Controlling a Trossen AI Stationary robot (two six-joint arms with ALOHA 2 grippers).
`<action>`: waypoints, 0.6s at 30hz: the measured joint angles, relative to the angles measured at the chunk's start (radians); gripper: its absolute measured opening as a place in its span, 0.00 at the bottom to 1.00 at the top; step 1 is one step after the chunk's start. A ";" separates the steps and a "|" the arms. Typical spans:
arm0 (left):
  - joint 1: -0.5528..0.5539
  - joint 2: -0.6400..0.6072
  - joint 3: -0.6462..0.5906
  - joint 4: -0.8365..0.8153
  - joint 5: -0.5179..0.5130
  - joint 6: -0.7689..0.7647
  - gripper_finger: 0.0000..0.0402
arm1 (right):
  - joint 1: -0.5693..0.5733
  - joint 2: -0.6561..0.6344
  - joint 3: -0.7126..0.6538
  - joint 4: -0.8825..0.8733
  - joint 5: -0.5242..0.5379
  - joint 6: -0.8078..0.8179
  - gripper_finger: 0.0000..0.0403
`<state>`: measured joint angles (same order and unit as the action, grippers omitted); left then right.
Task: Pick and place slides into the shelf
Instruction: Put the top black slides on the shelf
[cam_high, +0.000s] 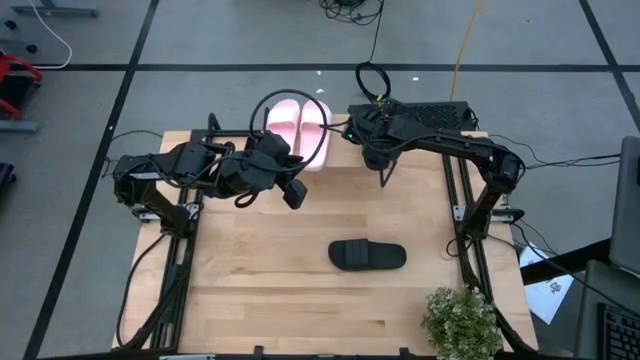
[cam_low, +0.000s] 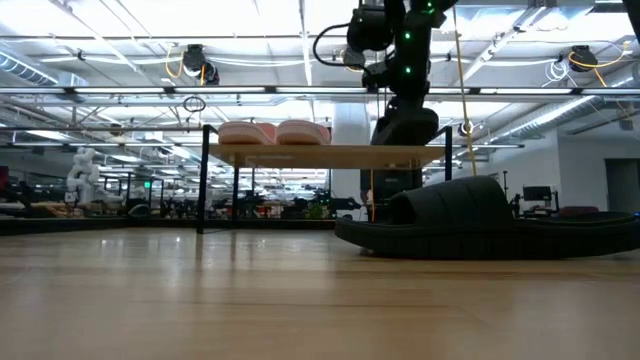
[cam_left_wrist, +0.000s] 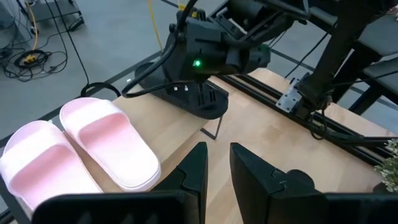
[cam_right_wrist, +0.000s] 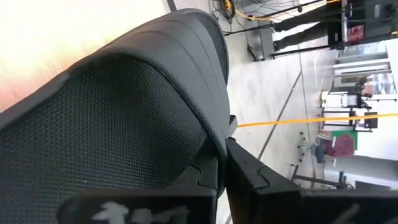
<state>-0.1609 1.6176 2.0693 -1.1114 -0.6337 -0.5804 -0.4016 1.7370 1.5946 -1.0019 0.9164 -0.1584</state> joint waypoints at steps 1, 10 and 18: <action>0.001 0.000 0.000 0.000 0.000 0.000 0.16 | -0.003 0.000 -0.012 0.016 0.001 -0.009 0.00; 0.001 0.000 0.000 0.001 -0.003 0.007 0.16 | -0.004 0.000 -0.057 0.053 0.051 -0.066 0.00; 0.001 0.000 0.000 0.001 -0.004 0.019 0.16 | -0.005 0.000 -0.057 0.051 0.050 -0.064 0.00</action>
<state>-0.1600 1.6176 2.0693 -1.1103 -0.6380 -0.5617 -0.4061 1.7370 1.5372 -0.9511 0.9666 -0.2226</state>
